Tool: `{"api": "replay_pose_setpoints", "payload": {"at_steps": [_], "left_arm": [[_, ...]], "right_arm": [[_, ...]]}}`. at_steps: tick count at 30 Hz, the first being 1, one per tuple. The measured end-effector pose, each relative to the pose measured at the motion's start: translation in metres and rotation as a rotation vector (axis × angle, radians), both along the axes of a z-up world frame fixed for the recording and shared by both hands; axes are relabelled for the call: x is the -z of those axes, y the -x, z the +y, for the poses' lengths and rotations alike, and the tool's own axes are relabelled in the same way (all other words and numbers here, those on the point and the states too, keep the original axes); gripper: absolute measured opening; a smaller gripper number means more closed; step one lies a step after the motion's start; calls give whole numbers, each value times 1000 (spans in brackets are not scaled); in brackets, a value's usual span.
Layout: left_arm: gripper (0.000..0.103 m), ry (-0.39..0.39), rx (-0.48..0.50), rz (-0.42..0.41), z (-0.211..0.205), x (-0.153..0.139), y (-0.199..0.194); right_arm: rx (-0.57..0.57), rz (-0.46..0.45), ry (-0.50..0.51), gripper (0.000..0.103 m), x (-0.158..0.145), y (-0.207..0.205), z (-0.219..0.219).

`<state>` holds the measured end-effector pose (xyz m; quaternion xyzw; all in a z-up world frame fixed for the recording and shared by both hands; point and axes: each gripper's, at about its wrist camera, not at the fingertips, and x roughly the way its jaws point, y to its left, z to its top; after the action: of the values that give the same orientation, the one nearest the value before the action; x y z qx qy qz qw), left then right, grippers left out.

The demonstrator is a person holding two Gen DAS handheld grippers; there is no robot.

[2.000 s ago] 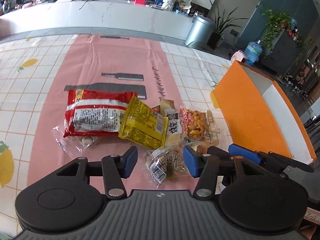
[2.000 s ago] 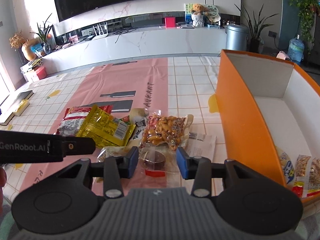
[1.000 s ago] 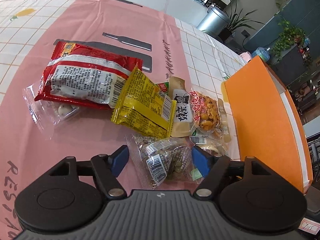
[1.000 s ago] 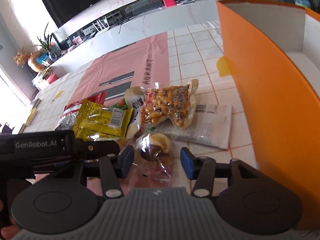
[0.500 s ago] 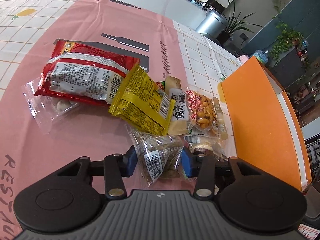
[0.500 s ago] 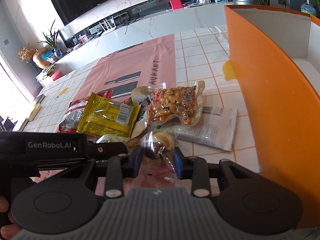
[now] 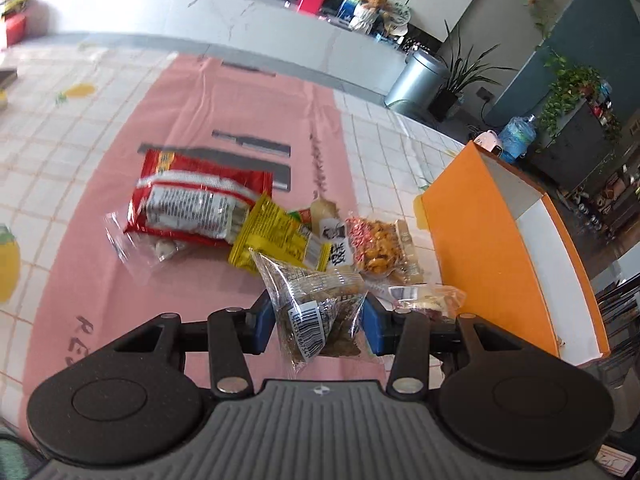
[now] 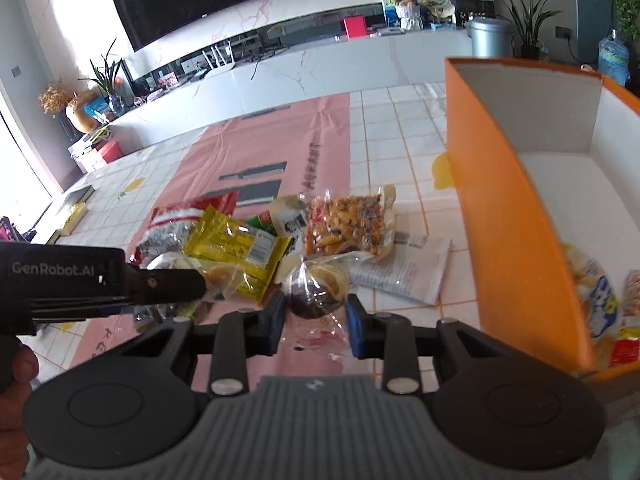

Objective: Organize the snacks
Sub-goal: 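Carry both held packets over the orange box and lower them inside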

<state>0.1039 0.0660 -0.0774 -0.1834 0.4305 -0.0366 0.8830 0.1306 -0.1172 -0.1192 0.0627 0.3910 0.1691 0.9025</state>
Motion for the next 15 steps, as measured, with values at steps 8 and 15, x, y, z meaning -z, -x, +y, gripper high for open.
{"api": "replay_pose_setpoints", "payload": {"at_steps": [8,15], "left_arm": [[51,-88,28,-95,-21,-49,13],[51,-121,90,-172,-49,-82,18]], "right_arm": [[-8,-114,20,29,-55,24,-13],[21,-219,21,29,-100,37,-49]]}}
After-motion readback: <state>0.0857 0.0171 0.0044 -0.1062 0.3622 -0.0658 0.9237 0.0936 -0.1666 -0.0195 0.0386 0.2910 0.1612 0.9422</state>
